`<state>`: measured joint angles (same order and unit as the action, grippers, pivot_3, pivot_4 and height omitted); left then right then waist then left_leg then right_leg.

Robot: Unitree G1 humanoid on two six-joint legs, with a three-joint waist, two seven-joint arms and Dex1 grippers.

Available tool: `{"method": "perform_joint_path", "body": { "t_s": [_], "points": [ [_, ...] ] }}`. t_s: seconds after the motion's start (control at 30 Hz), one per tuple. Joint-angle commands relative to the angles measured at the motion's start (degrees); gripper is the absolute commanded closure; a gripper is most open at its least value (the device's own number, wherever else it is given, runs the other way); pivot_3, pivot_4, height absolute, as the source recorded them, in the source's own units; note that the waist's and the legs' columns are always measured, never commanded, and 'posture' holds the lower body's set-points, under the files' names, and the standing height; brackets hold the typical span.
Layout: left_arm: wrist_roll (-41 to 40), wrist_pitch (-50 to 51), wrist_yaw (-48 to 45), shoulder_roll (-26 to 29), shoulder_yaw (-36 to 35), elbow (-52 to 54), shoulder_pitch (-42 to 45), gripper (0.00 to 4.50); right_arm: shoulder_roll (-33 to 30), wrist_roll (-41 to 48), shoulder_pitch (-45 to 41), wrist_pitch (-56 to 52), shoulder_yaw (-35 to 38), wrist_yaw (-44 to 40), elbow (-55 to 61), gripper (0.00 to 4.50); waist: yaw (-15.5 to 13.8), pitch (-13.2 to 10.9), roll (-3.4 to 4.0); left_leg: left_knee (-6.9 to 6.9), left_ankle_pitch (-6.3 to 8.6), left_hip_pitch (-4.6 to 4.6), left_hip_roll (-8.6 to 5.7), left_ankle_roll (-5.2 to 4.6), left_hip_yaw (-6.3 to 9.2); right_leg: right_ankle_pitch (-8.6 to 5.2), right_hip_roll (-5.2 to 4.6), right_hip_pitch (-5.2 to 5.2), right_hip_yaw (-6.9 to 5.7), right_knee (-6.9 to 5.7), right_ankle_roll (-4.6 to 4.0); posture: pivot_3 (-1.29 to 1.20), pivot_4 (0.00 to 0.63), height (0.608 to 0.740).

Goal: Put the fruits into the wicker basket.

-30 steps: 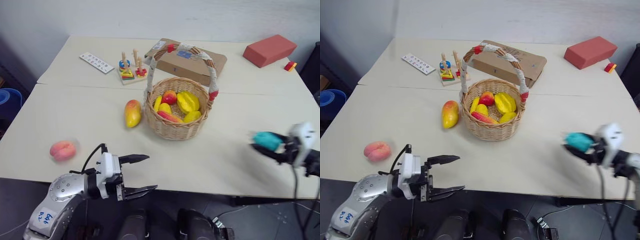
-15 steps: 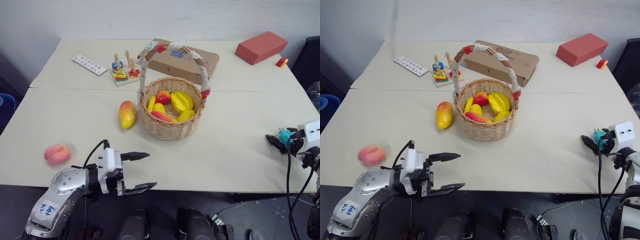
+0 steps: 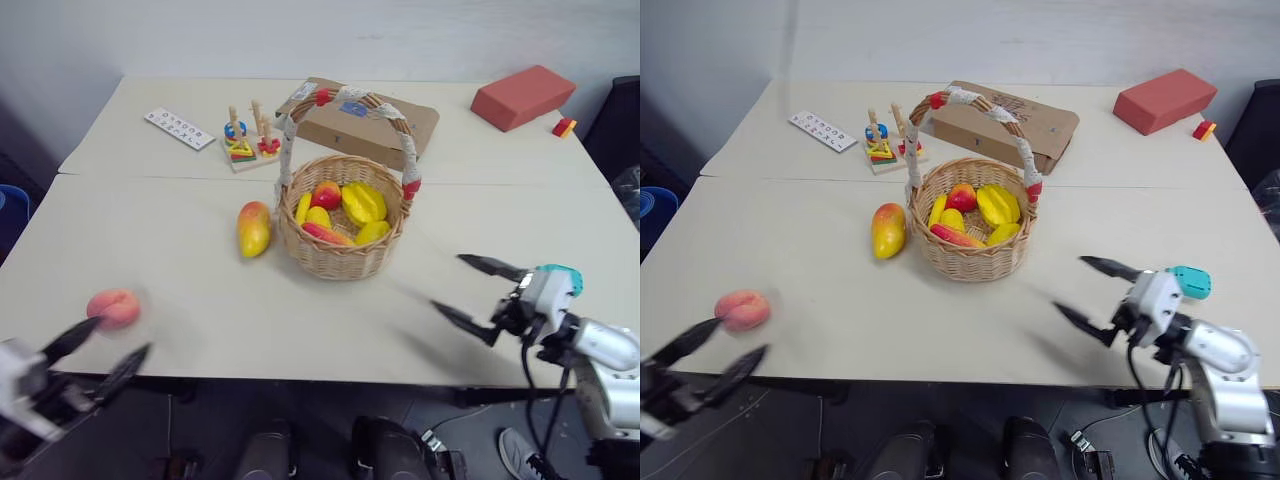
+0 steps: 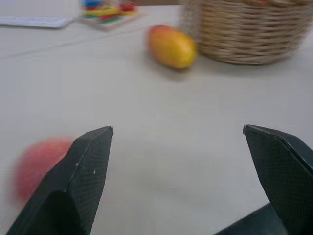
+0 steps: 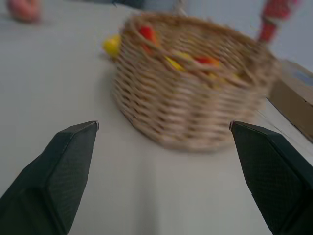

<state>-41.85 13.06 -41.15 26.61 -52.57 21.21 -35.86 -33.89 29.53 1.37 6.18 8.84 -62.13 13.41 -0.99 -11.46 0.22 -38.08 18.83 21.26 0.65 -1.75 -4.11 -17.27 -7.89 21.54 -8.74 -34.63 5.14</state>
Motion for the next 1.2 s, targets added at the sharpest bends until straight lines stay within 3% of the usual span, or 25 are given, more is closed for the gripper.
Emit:
{"method": "perform_joint_path", "body": {
  "t_s": [0.03, 0.2, 0.33, 0.43, 0.53, 0.7, 0.8, 1.03, 1.13, 1.2],
  "points": [
    [-2.9, -0.03, 2.75, -1.31, -10.24, -11.09, -3.78, 0.0, 1.78, 3.47, 0.91, 0.68, -3.51, -2.14, 7.21, 0.01, -0.13, 0.04, -0.09, 0.0, -0.02, 0.0, 0.03, -0.1, 0.0, -0.02, 0.01, 0.02, -0.01, 0.01, -0.04, 0.0, 0.15, 0.74],
    [-0.77, -0.8, 5.82, 1.56, -15.57, -26.63, -4.95, 0.0, 2.67, 1.98, 1.22, 2.59, -5.59, -2.51, 8.58, 0.01, -0.46, 0.17, -0.32, -0.07, 0.19, 0.02, 0.08, -0.32, -0.05, -0.05, 0.08, 0.01, -0.02, 0.14, -0.08, 0.0, 0.15, 0.74],
    [-7.86, 7.3, 1.55, 4.5, -14.33, -20.3, -5.56, 0.0, 2.18, 1.75, 2.31, 3.34, -6.1, -3.0, 9.24, 0.01, -1.05, 0.27, -0.5, -0.07, 0.4, -0.02, 0.09, -0.05, 0.09, -0.07, 0.05, 0.1, -0.07, 0.35, -0.11, 0.0, 0.15, 0.74],
    [-9.27, 11.72, -1.08, 10.12, -10.91, -10.2, -4.85, 0.0, 2.25, 1.48, 2.67, 3.63, -6.49, -2.93, 9.57, 0.01, -1.33, 0.44, -0.78, -0.07, 0.4, -0.03, 0.13, -0.03, 0.24, -0.09, 0.05, 0.05, -0.06, 0.42, -0.17, 0.0, 0.15, 0.74],
    [-4.33, 14.15, -2.17, 18.64, -5.08, -8.5, -1.74, 0.0, 2.36, 1.25, 2.52, 3.73, -7.37, -3.32, 9.79, 0.01, -1.04, 0.36, -0.58, -0.05, 0.36, -0.05, 0.14, -0.01, 0.16, -0.11, 0.05, -0.01, 0.13, 0.42, -0.36, 0.0, 0.15, 0.74],
    [2.09, 18.9, -3.53, 31.92, 6.37, -15.85, 8.83, 0.0, 1.59, 1.29, 2.03, 2.38, -8.77, -3.96, 9.77, 0.01, 0.2, 0.17, -0.25, 0.05, 0.01, -0.03, 0.13, 0.19, -0.19, -0.05, 0.17, 0.1, 0.31, 0.0, -0.26, 0.0, 0.15, 0.74],
    [5.71, 20.42, -4.73, 36.58, 13.93, -21.89, 17.06, 0.0, 1.48, 1.01, 2.02, 1.97, -9.31, -3.83, 10.07, 0.01, 0.99, 0.16, -0.25, 0.1, 0.03, -0.02, 0.23, 0.3, -0.23, -0.1, 0.39, 0.23, 0.29, -0.41, -0.36, 0.0, 0.15, 0.74],
    [10.41, 22.68, -12.4, 40.17, 25.85, -25.91, 25.3, 0.0, 1.68, -0.16, 2.58, 1.11, -9.13, -0.65, 11.46, 0.01, 1.4, 0.18, -0.35, 0.12, 0.05, -0.02, 0.2, 0.24, -0.57, -0.1, 0.43, 0.41, 0.47, -0.48, -0.33, 0.0, 0.15, 0.74],
    [12.56, 20.24, -11.48, 38.95, 27.19, -29.78, 30.09, 0.5, 1.73, -0.33, 2.36, 0.54, -8.84, 1.13, 11.73, 0.0, 1.11, 0.18, -0.39, 0.1, 0.05, -0.01, 0.2, 0.25, -0.67, -0.11, 0.44, 0.51, 0.59, -0.55, -0.32, 0.0, 0.15, 0.74],
    [11.69, 15.93, -14.6, 36.48, 26.44, -31.07, 32.14, 1.07, 1.52, -0.32, 2.7, 0.49, -8.63, 1.73, 11.9, 0.0, 1.04, 0.19, -0.4, 0.09, 0.03, -0.01, 0.21, 0.28, -0.72, -0.11, 0.43, 0.57, 0.67, -0.67, -0.31, 0.0, 0.15, 0.74]
  ]
}}
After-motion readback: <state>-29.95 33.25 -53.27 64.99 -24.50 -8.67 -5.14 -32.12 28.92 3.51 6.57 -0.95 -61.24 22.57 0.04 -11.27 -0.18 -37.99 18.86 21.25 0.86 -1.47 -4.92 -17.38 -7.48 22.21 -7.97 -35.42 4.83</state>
